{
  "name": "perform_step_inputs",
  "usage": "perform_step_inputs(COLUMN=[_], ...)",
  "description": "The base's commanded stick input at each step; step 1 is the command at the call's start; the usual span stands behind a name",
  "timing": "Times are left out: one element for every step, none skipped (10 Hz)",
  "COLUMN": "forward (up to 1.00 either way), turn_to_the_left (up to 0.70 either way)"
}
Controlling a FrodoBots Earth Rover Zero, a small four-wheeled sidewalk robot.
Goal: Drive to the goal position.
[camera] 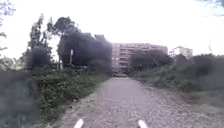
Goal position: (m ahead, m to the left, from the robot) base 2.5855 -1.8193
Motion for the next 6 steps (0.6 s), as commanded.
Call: perform_step_inputs(forward=[0.50, 0.50, 0.50, 0.50, 0.50, 0.50], turn_to_the_left=[-0.10, -0.37, -0.40, -0.43, -0.21, 0.00])
